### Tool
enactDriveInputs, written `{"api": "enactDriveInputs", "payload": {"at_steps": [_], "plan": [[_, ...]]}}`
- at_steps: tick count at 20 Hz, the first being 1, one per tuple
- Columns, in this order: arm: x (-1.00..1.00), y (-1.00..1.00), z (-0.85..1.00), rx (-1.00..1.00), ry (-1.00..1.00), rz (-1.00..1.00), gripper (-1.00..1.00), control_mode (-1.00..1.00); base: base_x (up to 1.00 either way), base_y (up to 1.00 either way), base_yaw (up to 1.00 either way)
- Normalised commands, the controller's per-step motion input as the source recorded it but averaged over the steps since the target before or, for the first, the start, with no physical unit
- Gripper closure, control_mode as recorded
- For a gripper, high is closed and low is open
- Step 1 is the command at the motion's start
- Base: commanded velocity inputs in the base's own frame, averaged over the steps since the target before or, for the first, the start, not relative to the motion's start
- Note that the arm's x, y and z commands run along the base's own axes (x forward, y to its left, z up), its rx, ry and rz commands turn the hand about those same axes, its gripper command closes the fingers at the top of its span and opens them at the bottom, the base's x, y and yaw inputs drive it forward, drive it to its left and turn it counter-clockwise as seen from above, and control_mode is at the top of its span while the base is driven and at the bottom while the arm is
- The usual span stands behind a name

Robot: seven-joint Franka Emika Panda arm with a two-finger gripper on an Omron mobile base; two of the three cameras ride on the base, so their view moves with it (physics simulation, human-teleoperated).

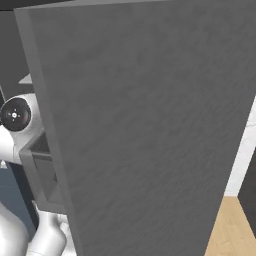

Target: Place one avocado and one chicken drumstick in each tupperware on the nearby counter, to pack two identical lunches.

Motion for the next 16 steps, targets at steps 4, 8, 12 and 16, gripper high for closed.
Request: {"api": "enactDriveInputs", "payload": {"at_steps": [4, 8, 12, 16], "plan": [[0.0, 0.1, 0.67, 0.0, 0.07, 0.0, -1.0, -1.0, 0.0, 0.0, 0.0], [-0.05, 0.09, 0.4, -0.01, 0.04, -0.02, -1.0, -1.0, 0.0, 0.0, 0.0], [0.0, 0.03, 0.0, -0.02, 0.0, -0.13, -1.0, -1.0, 0.0, 0.0, 0.0], [0.02, 0.0, 0.0, 0.0, 0.0, -0.13, -1.0, -1.0, 0.0, 0.0, 0.0]]}}
